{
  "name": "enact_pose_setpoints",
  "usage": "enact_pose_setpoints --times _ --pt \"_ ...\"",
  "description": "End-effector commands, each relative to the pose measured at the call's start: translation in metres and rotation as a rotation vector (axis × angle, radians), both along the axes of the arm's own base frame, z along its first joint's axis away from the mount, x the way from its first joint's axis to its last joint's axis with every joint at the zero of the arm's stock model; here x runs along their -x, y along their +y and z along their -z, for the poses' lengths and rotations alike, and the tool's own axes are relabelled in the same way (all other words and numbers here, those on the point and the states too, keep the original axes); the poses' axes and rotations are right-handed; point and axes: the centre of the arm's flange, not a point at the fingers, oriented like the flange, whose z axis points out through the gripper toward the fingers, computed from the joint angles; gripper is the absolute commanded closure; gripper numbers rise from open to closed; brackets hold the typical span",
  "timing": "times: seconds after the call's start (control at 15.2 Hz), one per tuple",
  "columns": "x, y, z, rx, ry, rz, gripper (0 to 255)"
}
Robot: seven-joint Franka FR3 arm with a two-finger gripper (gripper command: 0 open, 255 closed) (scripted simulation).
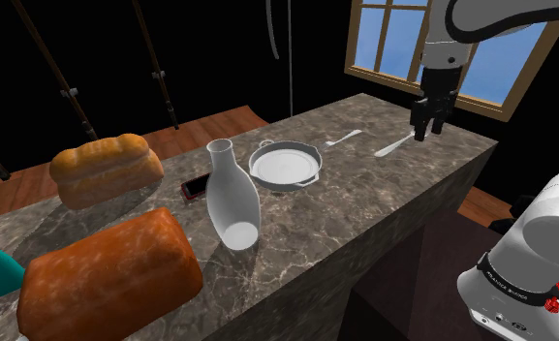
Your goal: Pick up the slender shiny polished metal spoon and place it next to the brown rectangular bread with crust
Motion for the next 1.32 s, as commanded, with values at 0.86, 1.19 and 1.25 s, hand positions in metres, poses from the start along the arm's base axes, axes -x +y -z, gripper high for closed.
enact_pose_setpoints --times 0.86,1.19,1.25 --pt "0.0 -0.001 -0.079 0.0 0.0 0.0 255" --pt "-0.001 0.025 -0.093 0.0 0.0 0.0 255" --pt "-0.002 0.038 -0.093 0.0 0.0 0.0 255"
